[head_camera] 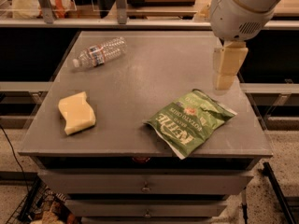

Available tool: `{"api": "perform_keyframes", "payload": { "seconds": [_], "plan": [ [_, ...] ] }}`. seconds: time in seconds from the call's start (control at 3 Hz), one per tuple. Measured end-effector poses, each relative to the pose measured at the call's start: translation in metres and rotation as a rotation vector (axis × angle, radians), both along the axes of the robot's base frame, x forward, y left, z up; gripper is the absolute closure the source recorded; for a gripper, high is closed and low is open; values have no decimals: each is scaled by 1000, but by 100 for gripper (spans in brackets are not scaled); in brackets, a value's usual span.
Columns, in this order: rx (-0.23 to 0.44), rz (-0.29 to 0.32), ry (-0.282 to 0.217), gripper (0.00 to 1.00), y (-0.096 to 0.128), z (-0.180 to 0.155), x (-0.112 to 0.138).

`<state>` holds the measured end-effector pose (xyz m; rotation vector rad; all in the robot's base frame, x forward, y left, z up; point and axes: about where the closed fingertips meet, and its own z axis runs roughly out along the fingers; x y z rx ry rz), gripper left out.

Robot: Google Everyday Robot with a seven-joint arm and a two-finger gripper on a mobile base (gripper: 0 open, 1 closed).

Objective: Pick water bottle

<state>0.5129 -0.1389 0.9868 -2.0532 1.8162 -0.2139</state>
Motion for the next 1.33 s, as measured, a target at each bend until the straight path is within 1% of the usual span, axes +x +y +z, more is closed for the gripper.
{"api": "perform_keyframes", "payload": {
  "seconds": [0.33, 0.67, 1.0, 1.33],
  "plan": [
    [-48, 94, -82, 0, 21, 8, 10],
    [-102, 250, -156, 0, 66, 11, 30],
    [-133, 378, -202, 0, 113, 13, 50],
    [-135, 386, -205, 0, 116, 13, 50]
  ]
}}
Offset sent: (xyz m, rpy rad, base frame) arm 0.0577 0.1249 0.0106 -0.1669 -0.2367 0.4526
